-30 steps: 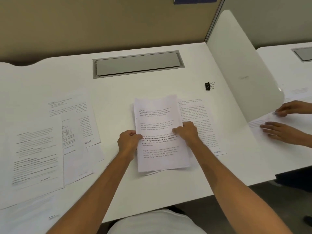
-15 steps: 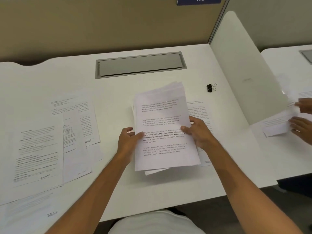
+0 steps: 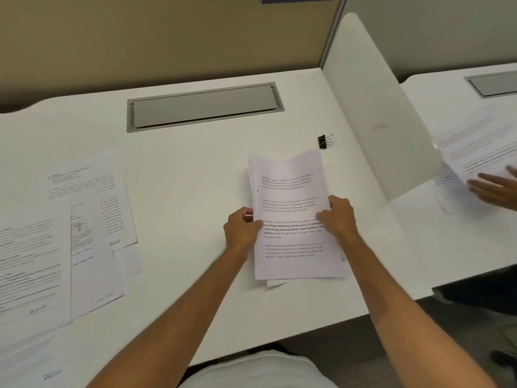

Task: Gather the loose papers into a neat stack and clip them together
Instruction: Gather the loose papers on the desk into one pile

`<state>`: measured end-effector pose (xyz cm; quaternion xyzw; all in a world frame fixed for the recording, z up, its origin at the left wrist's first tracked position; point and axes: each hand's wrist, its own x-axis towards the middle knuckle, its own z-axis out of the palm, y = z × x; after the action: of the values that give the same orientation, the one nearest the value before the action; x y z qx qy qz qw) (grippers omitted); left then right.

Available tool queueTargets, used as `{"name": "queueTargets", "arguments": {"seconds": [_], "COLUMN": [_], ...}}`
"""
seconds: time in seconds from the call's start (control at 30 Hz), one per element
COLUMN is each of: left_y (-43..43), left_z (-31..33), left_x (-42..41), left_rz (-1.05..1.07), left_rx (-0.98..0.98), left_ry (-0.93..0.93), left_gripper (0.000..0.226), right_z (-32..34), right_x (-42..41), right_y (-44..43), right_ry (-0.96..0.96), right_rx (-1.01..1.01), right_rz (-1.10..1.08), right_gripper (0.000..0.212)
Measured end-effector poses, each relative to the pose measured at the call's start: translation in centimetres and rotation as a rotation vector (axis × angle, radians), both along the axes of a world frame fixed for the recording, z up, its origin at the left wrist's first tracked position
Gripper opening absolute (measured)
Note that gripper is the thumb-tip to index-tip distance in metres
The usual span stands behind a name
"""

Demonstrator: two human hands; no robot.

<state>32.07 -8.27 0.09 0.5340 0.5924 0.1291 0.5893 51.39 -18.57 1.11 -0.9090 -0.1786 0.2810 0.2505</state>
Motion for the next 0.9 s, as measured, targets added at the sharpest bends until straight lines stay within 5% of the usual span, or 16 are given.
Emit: {"name": "queueTargets", "arguments": {"seconds": [0.37,0.7,0.9], "left_y": [-0.4,0.6,1.5], "left_z": [0.7,0.4,0.3], "left_x": [2.2,1.4,0.8], "left_rz": [0.093,0.148,0.192], "left_rx": [0.028,-0.092,-0.072], "left_ry": [0.173,0.097,0.064], "left_gripper": [0.043,0.035,0.026], "right_z": [0.5,0.3,0.4], "right_x": [-0.5,-1.1,-0.4], "right_y": [1.5,2.5,2.6], "right_ry": [-0.028,0.139,0.119], "right_rx": [-0.247,-0.086,-0.066], "right_rz": [-0.066,-0.153,-0.126], "right_gripper": [0.045,0.062,0.050]}}
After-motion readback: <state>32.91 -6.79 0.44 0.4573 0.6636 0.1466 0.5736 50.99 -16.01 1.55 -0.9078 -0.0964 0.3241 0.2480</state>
